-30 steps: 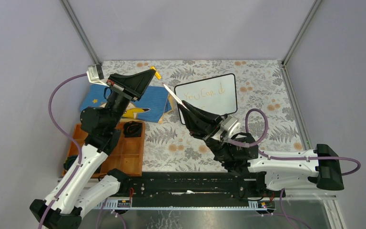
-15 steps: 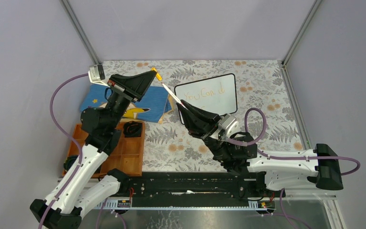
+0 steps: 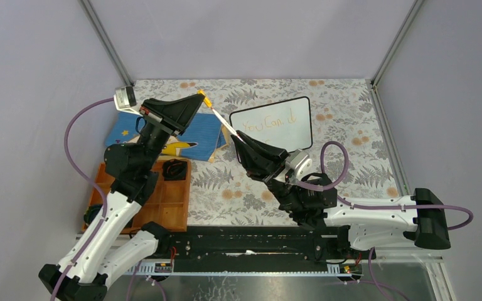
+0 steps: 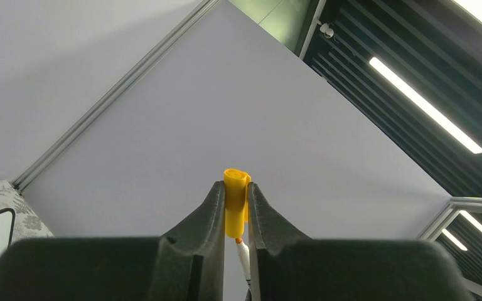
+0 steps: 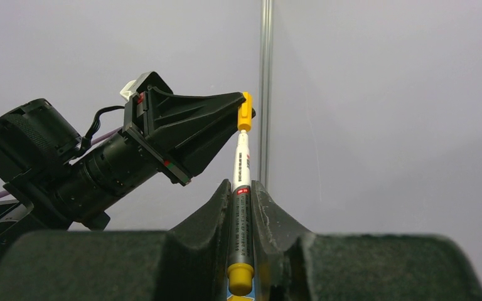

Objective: Write a sentence on the whiteboard
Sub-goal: Close the whiteboard marker at the center of the board.

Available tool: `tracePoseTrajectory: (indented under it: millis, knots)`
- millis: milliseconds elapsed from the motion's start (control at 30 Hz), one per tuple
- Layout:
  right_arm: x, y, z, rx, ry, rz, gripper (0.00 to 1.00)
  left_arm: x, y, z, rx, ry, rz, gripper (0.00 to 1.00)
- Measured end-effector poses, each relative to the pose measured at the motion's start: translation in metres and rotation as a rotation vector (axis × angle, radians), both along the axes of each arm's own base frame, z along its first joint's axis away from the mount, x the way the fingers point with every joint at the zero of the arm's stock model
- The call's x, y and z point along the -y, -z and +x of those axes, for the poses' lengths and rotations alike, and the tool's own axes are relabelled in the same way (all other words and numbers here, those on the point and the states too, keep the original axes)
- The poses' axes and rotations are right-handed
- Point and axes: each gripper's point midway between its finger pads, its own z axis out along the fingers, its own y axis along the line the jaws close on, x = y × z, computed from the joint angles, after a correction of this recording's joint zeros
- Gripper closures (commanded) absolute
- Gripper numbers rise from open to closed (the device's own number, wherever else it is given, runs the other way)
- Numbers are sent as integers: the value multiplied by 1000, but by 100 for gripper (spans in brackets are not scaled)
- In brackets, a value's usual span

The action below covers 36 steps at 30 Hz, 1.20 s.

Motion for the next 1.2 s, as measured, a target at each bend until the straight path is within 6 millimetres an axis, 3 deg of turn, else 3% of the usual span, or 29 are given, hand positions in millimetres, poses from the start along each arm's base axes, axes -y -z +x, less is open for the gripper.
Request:
tracePoseTrajectory:
  millis: [1200]
  knots:
    - [-5,-3,1,0,0,3,100,0,-1,-7,10,19,1,100]
